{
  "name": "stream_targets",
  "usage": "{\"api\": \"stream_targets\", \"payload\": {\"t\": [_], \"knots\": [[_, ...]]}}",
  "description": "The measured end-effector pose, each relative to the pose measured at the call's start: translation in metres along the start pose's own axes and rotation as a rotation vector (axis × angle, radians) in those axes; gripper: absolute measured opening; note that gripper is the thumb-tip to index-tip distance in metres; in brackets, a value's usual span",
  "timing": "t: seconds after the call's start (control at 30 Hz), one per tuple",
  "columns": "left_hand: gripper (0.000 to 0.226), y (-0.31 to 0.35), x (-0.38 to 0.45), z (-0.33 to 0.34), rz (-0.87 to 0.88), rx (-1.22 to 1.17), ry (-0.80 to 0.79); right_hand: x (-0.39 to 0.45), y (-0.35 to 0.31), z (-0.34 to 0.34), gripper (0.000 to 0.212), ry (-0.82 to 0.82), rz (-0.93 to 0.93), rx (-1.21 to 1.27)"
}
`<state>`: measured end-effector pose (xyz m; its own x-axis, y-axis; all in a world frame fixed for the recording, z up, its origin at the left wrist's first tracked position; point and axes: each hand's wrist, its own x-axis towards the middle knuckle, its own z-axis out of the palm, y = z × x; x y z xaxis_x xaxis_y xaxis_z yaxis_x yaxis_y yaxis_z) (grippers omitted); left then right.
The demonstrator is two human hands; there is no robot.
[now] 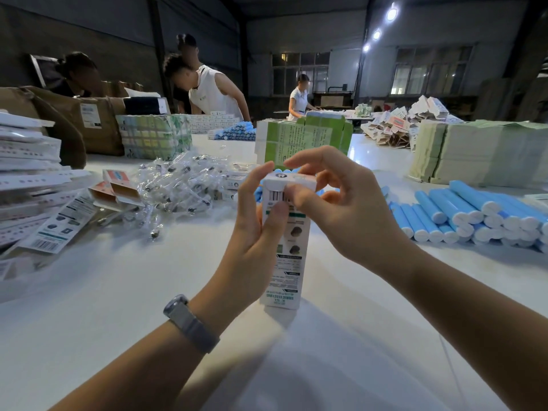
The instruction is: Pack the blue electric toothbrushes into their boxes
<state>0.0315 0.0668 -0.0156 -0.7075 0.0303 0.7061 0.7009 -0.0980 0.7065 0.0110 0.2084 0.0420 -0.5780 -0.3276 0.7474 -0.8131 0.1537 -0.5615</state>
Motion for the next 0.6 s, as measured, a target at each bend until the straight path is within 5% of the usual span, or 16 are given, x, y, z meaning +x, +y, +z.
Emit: {"api": "stream_targets", "payload": {"t": [0.23,0.6], "knots": [[0.105,-0.0092,-0.004,-0.0028,0.026,0.301,-0.038,0.0052,-0.005,-0.0067,0.006,-0.02,-0.07,-0.108],[0.109,-0.0081,-0.005,-0.0019,0.118,0.341,-0.026,0.0074,-0.005,-0.0107,0.012,-0.028,-0.023,-0.005]]}}
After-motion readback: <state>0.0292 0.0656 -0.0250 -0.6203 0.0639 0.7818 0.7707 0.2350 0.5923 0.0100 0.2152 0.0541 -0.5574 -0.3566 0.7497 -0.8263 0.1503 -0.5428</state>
